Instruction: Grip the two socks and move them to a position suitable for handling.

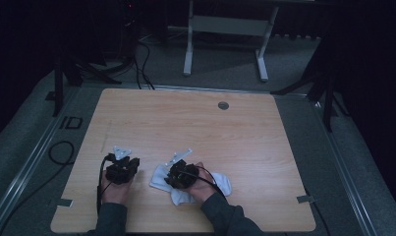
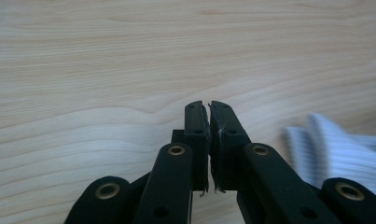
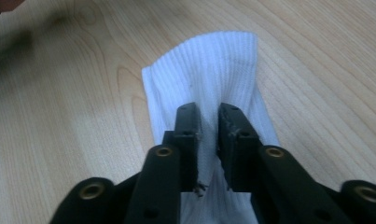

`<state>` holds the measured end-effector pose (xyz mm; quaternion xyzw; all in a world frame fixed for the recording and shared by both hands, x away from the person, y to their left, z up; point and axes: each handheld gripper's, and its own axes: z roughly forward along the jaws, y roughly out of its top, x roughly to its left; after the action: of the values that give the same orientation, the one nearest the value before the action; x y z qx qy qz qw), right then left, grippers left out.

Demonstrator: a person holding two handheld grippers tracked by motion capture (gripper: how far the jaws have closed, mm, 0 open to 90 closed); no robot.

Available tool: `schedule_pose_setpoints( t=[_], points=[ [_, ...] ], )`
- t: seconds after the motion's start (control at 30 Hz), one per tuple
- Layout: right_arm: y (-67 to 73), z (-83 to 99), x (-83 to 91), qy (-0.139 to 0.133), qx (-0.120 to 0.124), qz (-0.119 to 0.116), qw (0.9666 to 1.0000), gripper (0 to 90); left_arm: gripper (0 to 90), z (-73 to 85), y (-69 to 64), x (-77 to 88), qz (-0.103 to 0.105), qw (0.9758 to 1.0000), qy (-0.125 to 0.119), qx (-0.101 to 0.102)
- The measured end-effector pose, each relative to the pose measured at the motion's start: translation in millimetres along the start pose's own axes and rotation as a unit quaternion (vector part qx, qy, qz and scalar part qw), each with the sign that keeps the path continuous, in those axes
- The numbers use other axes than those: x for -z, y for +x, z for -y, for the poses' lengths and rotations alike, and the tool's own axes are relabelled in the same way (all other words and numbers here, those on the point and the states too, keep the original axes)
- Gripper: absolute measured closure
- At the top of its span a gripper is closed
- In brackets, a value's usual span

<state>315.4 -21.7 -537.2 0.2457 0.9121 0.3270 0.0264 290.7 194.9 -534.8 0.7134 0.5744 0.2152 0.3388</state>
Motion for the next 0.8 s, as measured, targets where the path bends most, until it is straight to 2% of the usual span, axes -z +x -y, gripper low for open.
schedule_pose_setpoints(
  t=[0.03, 0.17, 0.23, 0.27, 0.43, 0.6, 0.8],
  points=[
    [0.5, 0.0, -0.3, 0.0, 0.0, 0.0, 1.0, 74.6, 85.7, 0.0, 0.0, 0.0, 0.0, 1.0, 0.0, 0.0],
    [1.5, 0.1, -0.8, 0.001, 0.003, -0.003, 1.0, 70.3, 85.7, 1.1, -14.0, 2.4, 0.025, 0.9995, 0.002, -0.019],
    [1.8, 0.0, -0.9, 0.001, 0.004, -0.004, 1.0, 69.1, 85.9, 1.6, -16.7, 3.4, 0.028, 0.9994, 0.003, -0.022],
    [2.7, -0.2, -0.3, 0.0, 0.004, -0.006, 1.0, 65.2, 86.2, 2.8, -21.3, 4.6, 0.035, 0.999, 0.003, -0.028],
    [3.4, -0.7, 4.4, -0.006, 0.008, -0.003, 0.9999, 59.0, 88.2, 4.3, -29.9, 4.1, 0.046, 0.9981, 0.009, -0.039],
    [-1.5, -0.8, 19.2, -0.024, 0.003, 0.0, 0.9997, 55.3, 89.0, 7.5, -39.7, 0.8, 0.056, 0.9966, 0.024, -0.055],
    [-8.0, 1.7, 36.3, -0.043, -0.003, 0.007, 0.9991, 54.7, 89.0, 9.5, -43.1, -3.7, 0.06, 0.9953, 0.041, -0.064]
  ],
)
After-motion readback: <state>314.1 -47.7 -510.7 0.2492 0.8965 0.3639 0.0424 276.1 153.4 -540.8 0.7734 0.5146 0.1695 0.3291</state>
